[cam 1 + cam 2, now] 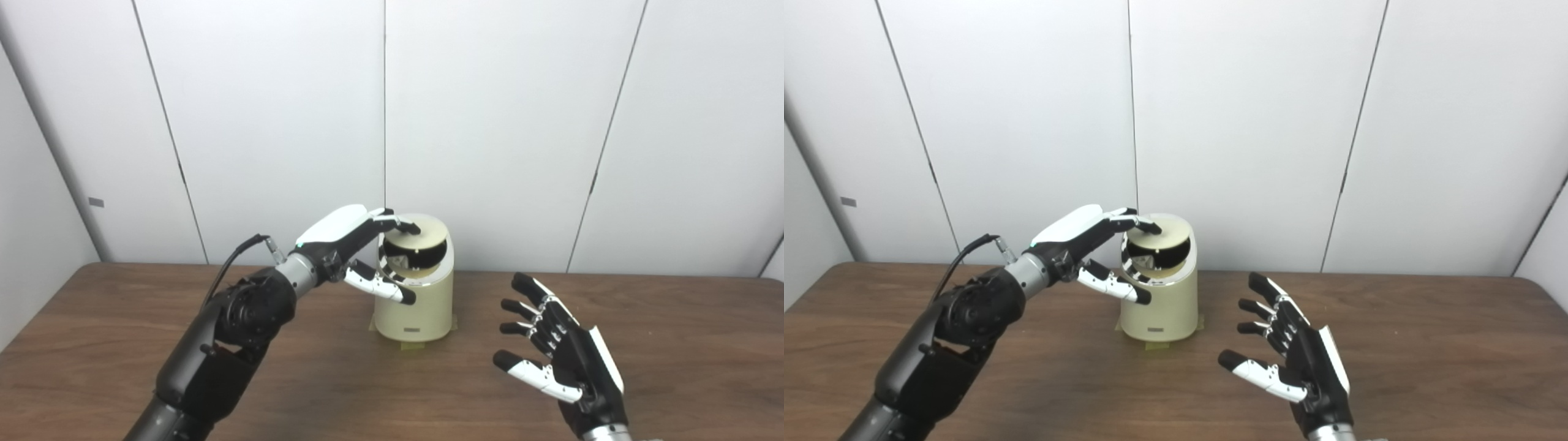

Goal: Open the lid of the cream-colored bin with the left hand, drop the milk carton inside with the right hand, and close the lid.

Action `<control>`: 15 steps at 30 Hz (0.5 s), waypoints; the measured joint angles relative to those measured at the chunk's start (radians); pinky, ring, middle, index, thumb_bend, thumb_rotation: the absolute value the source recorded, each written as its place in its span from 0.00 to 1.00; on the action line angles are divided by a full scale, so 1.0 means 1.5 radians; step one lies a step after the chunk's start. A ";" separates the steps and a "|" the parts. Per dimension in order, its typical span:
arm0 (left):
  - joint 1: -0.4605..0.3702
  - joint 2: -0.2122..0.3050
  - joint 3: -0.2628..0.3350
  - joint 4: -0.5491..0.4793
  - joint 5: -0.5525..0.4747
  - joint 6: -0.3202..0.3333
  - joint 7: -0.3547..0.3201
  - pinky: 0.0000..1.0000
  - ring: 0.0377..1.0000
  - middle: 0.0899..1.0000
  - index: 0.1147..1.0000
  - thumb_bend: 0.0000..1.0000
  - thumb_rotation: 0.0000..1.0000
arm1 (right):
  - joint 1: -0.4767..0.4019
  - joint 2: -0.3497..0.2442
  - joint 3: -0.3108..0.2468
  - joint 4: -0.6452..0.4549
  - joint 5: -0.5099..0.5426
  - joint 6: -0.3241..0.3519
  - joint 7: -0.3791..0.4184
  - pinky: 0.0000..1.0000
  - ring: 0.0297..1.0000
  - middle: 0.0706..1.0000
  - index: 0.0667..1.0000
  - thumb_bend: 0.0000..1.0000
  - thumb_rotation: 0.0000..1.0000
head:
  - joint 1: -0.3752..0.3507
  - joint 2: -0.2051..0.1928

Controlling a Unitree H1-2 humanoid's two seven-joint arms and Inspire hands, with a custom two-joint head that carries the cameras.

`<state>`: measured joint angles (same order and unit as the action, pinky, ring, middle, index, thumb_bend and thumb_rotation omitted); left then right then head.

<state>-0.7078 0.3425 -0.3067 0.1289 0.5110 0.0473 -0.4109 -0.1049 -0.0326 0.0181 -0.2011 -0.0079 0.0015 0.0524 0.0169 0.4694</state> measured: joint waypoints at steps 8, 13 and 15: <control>0.007 0.014 -0.044 -0.020 0.063 -0.048 0.006 0.99 0.98 0.85 0.81 0.89 0.37 | 0.000 0.002 0.005 -0.022 0.000 0.021 0.000 0.67 0.79 0.88 0.84 0.74 0.31 | -0.004 0.006; 0.013 0.023 -0.063 -0.024 0.115 -0.065 0.006 1.00 0.99 0.84 0.80 0.89 0.40 | 0.000 0.001 0.006 -0.022 -0.001 0.023 0.000 0.67 0.79 0.88 0.84 0.74 0.32 | -0.005 0.012; 0.013 0.027 -0.071 -0.038 0.140 -0.062 -0.002 1.00 1.00 0.84 0.81 0.89 0.40 | 0.000 0.001 0.006 -0.026 -0.001 0.026 0.000 0.67 0.79 0.88 0.84 0.74 0.32 | -0.005 0.014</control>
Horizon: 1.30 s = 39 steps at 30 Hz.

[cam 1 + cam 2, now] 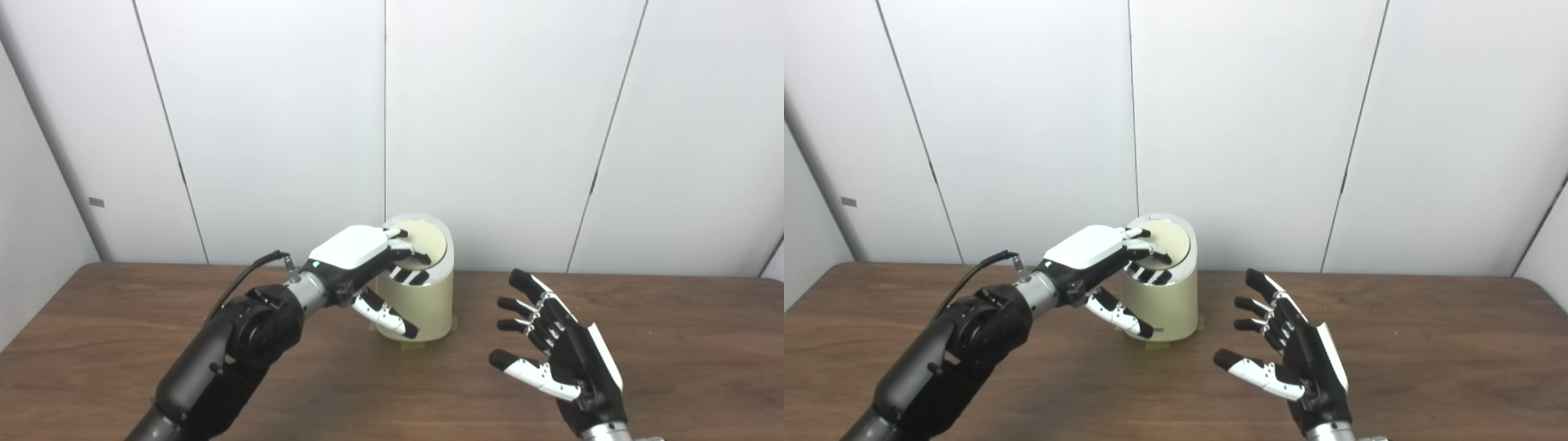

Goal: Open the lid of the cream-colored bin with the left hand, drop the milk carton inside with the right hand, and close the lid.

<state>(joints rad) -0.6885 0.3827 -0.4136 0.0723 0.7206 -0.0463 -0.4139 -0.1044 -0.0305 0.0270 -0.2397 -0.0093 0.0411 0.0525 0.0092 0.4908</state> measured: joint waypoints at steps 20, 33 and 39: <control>-0.010 0.007 -0.029 -0.052 0.100 0.067 -0.087 1.00 0.99 0.82 0.80 0.89 0.38 | 0.007 -0.005 0.000 -0.020 -0.001 0.021 0.000 0.65 0.79 0.87 0.83 0.71 0.35 | 0.004 0.012; 0.179 -0.081 0.147 -0.119 -0.081 -0.017 0.108 0.83 0.92 0.91 0.88 0.72 0.23 | 0.010 -0.008 -0.004 -0.019 -0.003 0.021 -0.001 0.66 0.78 0.84 0.82 0.73 0.36 | 0.004 0.014; 0.276 -0.125 0.235 -0.120 -0.185 -0.057 0.211 0.79 0.88 0.89 0.88 0.70 0.26 | 0.010 -0.016 -0.011 -0.017 0.001 0.021 -0.001 0.66 0.78 0.83 0.82 0.74 0.33 | 0.003 0.017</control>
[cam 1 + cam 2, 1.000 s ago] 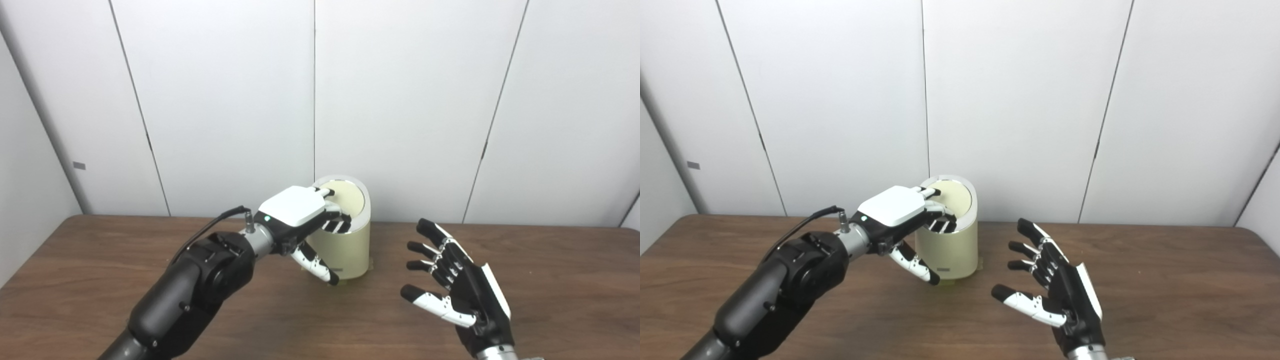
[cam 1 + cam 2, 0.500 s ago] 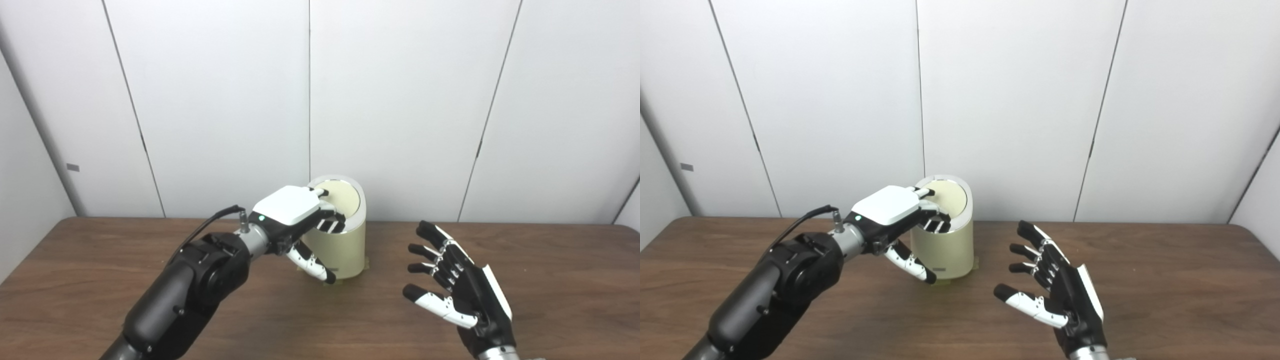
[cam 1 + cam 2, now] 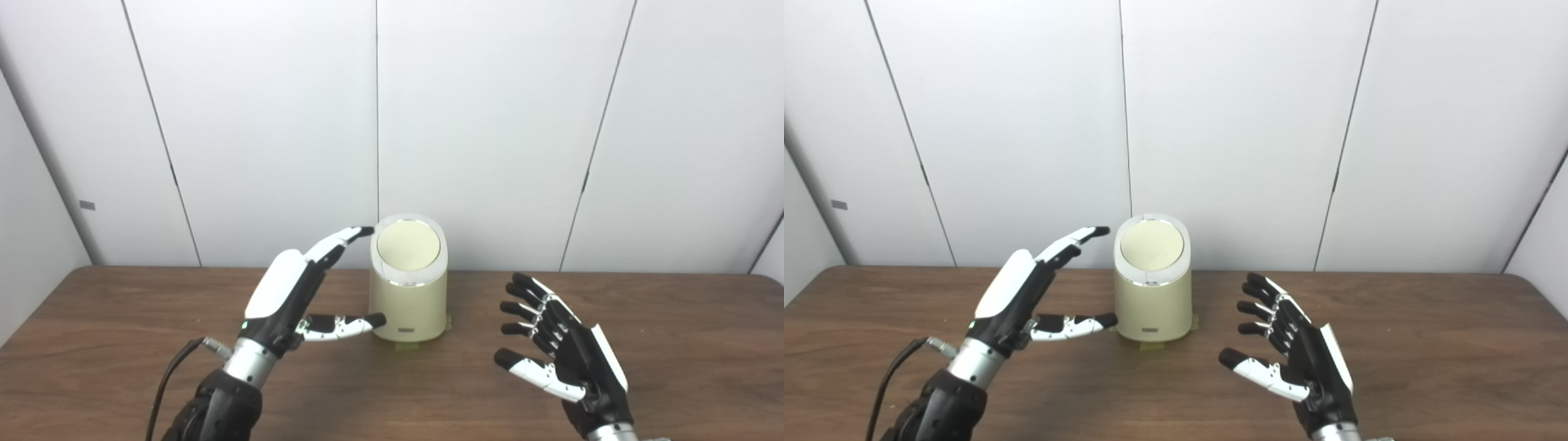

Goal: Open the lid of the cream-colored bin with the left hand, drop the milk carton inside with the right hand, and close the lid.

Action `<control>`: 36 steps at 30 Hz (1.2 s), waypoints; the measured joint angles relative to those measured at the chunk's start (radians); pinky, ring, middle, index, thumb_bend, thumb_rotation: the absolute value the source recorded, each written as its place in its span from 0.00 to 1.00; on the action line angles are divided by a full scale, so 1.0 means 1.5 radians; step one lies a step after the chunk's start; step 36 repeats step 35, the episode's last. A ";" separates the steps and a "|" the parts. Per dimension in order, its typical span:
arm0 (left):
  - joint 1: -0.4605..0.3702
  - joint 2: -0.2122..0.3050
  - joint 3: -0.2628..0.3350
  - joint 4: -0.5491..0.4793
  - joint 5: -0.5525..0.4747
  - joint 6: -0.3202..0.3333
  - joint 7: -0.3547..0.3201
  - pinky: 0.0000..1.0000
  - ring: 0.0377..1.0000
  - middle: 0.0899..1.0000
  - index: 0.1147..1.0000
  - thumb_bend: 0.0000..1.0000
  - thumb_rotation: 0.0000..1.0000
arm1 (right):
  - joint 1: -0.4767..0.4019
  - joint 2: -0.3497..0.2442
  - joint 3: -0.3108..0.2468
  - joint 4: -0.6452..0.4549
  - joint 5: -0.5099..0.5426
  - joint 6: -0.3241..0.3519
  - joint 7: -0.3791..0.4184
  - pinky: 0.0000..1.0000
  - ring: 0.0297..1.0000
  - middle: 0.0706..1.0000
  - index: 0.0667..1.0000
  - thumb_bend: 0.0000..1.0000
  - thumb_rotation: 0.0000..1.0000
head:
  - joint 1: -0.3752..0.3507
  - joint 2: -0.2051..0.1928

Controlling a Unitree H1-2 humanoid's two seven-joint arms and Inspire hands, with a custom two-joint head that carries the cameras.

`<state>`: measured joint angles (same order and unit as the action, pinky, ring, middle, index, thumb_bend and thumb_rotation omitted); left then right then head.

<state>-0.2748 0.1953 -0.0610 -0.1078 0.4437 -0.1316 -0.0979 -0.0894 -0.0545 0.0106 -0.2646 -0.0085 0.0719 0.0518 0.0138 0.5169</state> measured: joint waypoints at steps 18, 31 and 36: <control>0.123 -0.038 0.063 0.002 -0.268 0.036 0.000 0.55 0.68 0.71 0.74 0.66 0.28 | 0.002 -0.003 -0.003 0.016 0.020 0.000 0.007 0.65 0.78 0.85 0.83 0.75 0.28 | -0.005 0.007; 0.122 -0.038 0.062 0.004 -0.296 0.052 -0.014 0.60 0.73 0.77 0.78 0.71 0.29 | 0.003 -0.006 -0.001 0.018 0.013 0.000 0.007 0.69 0.79 0.87 0.85 0.75 0.25 | -0.008 0.008; 0.122 -0.038 0.061 0.004 -0.294 0.054 -0.014 0.61 0.74 0.78 0.79 0.68 0.27 | 0.002 -0.008 -0.001 0.018 0.012 0.000 0.007 0.69 0.79 0.87 0.85 0.75 0.24 | -0.007 0.009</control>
